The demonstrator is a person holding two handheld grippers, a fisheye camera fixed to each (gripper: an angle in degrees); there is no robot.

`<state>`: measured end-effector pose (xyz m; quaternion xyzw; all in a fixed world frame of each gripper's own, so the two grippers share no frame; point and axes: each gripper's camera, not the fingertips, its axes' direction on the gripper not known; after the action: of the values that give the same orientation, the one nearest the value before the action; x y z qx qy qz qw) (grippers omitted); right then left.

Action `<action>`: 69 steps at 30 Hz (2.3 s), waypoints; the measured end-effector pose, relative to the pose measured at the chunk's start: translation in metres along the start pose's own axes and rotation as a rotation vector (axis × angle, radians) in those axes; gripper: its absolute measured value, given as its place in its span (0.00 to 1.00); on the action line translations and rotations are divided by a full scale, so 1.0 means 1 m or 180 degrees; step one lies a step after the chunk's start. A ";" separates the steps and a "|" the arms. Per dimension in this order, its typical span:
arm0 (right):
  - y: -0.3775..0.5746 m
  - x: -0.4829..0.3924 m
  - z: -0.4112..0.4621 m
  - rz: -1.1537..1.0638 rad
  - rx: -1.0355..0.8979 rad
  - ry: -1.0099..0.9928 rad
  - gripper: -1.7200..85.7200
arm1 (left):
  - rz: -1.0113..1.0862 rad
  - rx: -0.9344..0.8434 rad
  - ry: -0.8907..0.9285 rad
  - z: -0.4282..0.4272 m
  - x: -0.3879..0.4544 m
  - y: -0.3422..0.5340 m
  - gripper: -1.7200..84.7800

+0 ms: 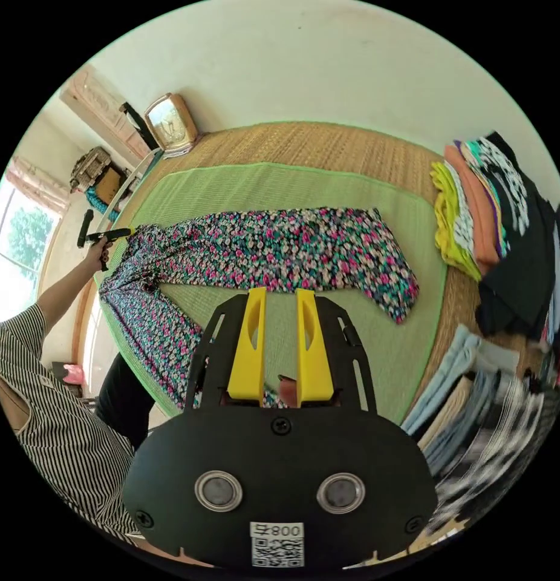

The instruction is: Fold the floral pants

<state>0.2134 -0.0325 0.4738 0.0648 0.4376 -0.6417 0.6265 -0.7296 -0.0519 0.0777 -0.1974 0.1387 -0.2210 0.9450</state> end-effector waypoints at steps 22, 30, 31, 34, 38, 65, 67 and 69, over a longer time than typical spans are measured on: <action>-0.116 -0.079 0.051 -0.0893 0.0067 0.0889 0.02 | 0.0159 0.1063 0.0192 -0.007 0.043 -0.033 0.02; -0.149 -0.061 0.058 -0.0613 0.0076 0.0727 0.03 | -0.0065 0.1111 0.0092 0.042 0.065 -0.088 0.03; -0.158 -0.057 0.071 -0.0544 -0.0081 0.0741 0.04 | -0.0123 0.1040 0.0055 0.050 0.067 -0.094 0.03; -0.168 -0.042 0.093 -0.0355 -0.0439 0.0785 0.07 | -0.0391 0.0906 0.0207 0.082 0.073 -0.113 0.05; -0.147 -0.012 0.069 -0.0158 -0.0180 0.0697 0.08 | -0.0396 0.0981 0.0141 0.105 0.090 -0.121 0.09; 0.042 0.149 -0.020 0.1012 0.0589 0.0818 0.03 | 0.3050 0.0055 0.1643 0.346 0.619 -0.149 0.12; 0.050 0.155 -0.027 0.1023 0.0659 0.0632 0.03 | 0.2992 0.0006 0.1713 0.359 0.636 -0.159 0.13; 0.056 0.158 -0.032 0.1034 0.0737 0.0523 0.03 | 0.2839 -0.0058 0.1825 0.378 0.661 -0.175 0.13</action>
<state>0.2142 -0.1210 0.3274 0.2580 0.3943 -0.5709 0.6723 -0.0903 -0.3901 0.3720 -0.0591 0.4640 0.1585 0.8695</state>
